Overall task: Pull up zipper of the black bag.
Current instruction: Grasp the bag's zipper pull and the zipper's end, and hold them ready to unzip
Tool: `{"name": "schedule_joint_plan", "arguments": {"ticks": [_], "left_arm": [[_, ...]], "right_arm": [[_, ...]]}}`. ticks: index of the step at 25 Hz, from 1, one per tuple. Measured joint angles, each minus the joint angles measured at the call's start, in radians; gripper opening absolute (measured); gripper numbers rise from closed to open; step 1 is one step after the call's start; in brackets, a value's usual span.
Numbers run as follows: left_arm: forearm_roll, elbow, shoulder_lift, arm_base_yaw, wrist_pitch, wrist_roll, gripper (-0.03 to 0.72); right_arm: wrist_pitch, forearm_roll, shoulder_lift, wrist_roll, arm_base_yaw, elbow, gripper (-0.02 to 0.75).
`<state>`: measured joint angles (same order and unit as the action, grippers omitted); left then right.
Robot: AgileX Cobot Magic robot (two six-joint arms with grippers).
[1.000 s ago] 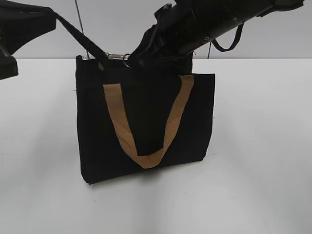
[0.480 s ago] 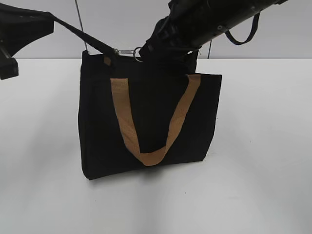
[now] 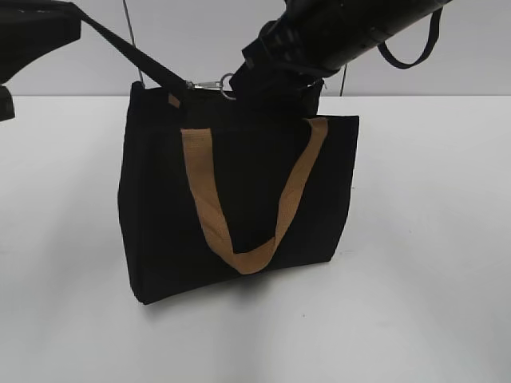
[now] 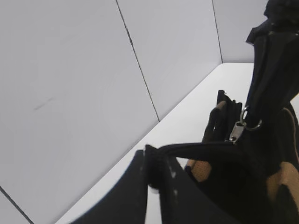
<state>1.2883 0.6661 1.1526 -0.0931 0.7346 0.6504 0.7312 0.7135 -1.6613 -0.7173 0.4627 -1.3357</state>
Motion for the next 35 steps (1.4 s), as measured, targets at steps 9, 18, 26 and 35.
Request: {"name": "schedule_joint_plan", "arguments": {"ticks": [9,18,26,35], "left_arm": [[-0.001,0.0,-0.021,0.001,0.046,0.072,0.03],[-0.007,0.0,-0.022,0.007,-0.002,0.075,0.03],[0.009,0.001,-0.022,0.008,-0.041,0.078,0.03],[0.014,0.002,-0.022,0.008,-0.047,0.078,0.03]], "right_arm": [[0.0,0.013,-0.002,0.011,0.009,-0.031,-0.001],[-0.001,-0.25,-0.008,0.154,0.008,-0.033,-0.001],[-0.002,-0.341,-0.008,0.208,0.004,-0.033,-0.001],[0.003,-0.352,-0.008,0.275,-0.07,-0.033,-0.001]]}}
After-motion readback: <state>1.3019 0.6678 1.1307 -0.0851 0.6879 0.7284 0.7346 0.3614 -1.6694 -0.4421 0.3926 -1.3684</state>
